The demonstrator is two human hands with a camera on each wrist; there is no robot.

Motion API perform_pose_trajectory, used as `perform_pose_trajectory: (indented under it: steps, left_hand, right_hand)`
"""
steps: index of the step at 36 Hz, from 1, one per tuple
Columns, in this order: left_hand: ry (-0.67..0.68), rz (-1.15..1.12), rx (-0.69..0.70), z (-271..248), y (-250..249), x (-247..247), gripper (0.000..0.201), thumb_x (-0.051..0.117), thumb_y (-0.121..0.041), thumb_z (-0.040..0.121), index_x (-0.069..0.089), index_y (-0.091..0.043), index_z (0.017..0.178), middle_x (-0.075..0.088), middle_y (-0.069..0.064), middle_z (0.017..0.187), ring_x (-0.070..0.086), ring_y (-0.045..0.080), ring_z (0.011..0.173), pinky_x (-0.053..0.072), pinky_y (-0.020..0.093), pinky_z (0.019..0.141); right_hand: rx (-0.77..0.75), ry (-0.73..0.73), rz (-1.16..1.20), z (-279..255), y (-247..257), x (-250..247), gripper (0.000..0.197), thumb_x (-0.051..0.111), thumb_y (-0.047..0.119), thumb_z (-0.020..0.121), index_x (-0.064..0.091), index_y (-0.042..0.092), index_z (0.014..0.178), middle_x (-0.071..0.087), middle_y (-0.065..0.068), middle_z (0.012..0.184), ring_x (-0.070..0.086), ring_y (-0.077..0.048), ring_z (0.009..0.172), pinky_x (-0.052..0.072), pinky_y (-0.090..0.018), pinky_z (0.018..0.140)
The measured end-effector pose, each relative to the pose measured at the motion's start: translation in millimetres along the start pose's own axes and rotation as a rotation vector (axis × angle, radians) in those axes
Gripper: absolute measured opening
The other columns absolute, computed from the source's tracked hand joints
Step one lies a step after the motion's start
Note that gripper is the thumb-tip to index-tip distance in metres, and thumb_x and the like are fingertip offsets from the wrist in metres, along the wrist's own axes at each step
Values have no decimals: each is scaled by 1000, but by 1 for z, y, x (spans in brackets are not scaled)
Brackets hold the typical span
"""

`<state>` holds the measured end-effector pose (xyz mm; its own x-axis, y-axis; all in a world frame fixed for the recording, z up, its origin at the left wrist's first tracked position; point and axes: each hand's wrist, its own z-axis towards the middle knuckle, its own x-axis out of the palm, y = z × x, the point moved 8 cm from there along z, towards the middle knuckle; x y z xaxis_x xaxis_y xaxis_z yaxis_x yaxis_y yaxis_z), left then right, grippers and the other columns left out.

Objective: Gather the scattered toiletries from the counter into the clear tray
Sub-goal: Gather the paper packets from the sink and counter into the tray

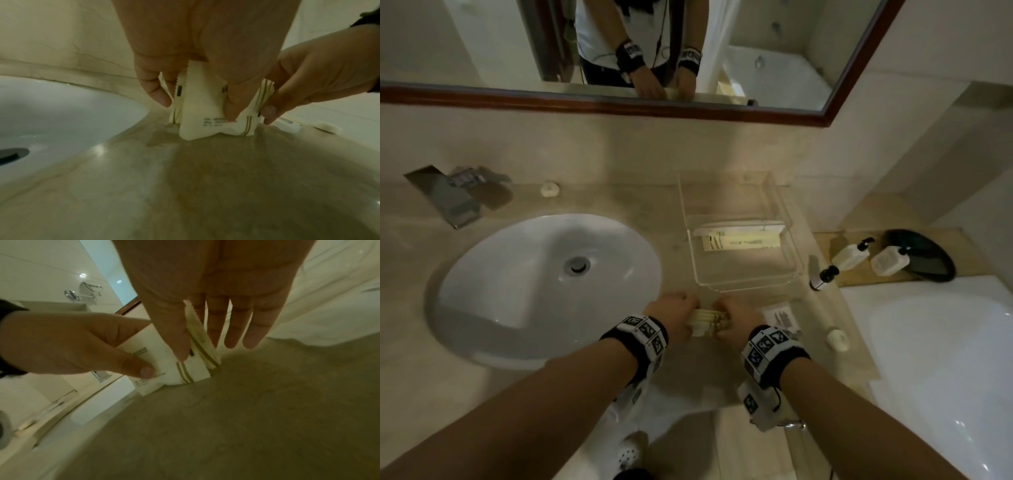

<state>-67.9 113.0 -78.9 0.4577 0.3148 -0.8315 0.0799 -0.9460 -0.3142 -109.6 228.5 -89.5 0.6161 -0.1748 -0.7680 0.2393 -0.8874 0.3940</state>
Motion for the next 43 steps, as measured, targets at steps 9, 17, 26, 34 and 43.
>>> perform_pose_trajectory:
  steps: [9, 17, 26, 34, 43]
  left_hand:
    - [112, -93, 51, 21, 0, 1, 41, 60, -25, 89, 47, -14, 127, 55, 11, 126, 56, 30, 111, 42, 33, 84]
    - [-60, -648, -14, 32, 31, -38, 57, 67, -38, 86, 47, -18, 134, 56, 4, 132, 54, 24, 119, 43, 33, 97]
    - [-123, -1033, 128, 53, 9, -70, 18, 63, -29, 92, 60, -22, 109, 67, -5, 83, 64, 6, 67, 47, 17, 50]
    - [-76, -945, 73, 76, 3, -69, 41, 57, -52, 87, 56, -29, 121, 63, -6, 117, 59, 20, 110, 43, 40, 102]
    - [-114, -1139, -13, 91, -4, -82, 20, 58, -36, 93, 58, -27, 112, 64, -10, 105, 61, 12, 99, 50, 26, 89]
  right_hand:
    - [9, 10, 125, 13, 5, 0, 28, 55, 19, 86, 52, 15, 114, 60, -9, 103, 56, -23, 92, 49, -36, 88]
    - [-27, -128, 454, 26, 3, -62, 43, 69, 23, 84, 52, 11, 122, 59, -4, 108, 57, -18, 94, 47, -25, 74]
    - [-232, -145, 535, 40, 43, -95, 59, 54, 5, 93, 29, 19, 145, 45, 2, 128, 49, -13, 108, 44, -2, 72]
    - [-130, -122, 419, 70, 22, -105, 62, 57, 19, 93, 28, 33, 145, 54, -7, 127, 54, -14, 92, 45, -13, 64]
    - [188, 63, 945, 96, 4, -92, 34, 61, 14, 90, 49, 12, 122, 62, -14, 113, 60, -36, 107, 52, -52, 91]
